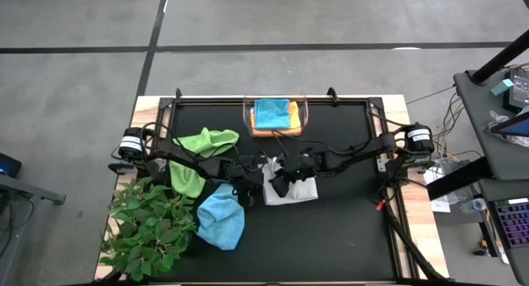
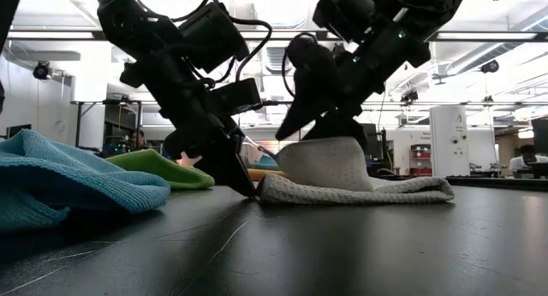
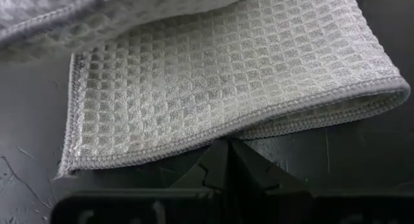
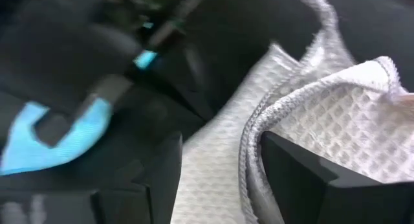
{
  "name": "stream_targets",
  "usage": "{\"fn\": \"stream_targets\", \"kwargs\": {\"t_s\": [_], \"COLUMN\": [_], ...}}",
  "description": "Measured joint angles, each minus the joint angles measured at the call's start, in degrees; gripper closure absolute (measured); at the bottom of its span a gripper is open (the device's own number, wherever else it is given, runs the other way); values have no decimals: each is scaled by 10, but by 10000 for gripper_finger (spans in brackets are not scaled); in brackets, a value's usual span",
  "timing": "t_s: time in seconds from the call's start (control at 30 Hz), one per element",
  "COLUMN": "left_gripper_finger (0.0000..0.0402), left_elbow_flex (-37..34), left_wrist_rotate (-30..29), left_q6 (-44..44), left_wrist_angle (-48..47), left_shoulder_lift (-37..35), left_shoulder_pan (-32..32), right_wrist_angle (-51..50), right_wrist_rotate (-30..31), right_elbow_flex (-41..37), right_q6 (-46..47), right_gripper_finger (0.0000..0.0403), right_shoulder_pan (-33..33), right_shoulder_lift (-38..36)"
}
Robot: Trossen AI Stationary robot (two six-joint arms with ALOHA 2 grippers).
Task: Fold microfiber towels
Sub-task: Fold the gray microfiber cloth
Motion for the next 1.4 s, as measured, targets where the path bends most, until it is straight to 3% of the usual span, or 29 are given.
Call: {"fn": "stream_targets", "kwargs": {"t_s": [0.4, 0.57, 0.73, 1.1, 1.4], "left_gripper_finger": [401, 401, 401, 401, 401], "left_elbow_flex": [0, 0, 0, 0, 0], "left_wrist_rotate": [0, 1, 1, 2, 2], "left_q6": [0, 0, 0, 0, 0], "left_wrist_angle": [-2, -6, -11, -12, -12], "left_shoulder_lift": [0, 0, -2, -2, -2], "left_shoulder_pan": [0, 0, 0, 0, 0], "right_wrist_angle": [35, 24, -12, -8, 26], "right_wrist_rotate": [-5, -46, -49, 24, 26], "right_elbow_flex": [0, 0, 0, 0, 0], "right_q6": [-46, -153, -235, -292, -293], "right_gripper_finger": [197, 197, 202, 222, 235], "right_shoulder_pan": [8, 13, 34, 76, 76], "right_shoulder_lift": [0, -29, -41, 34, 64]}}
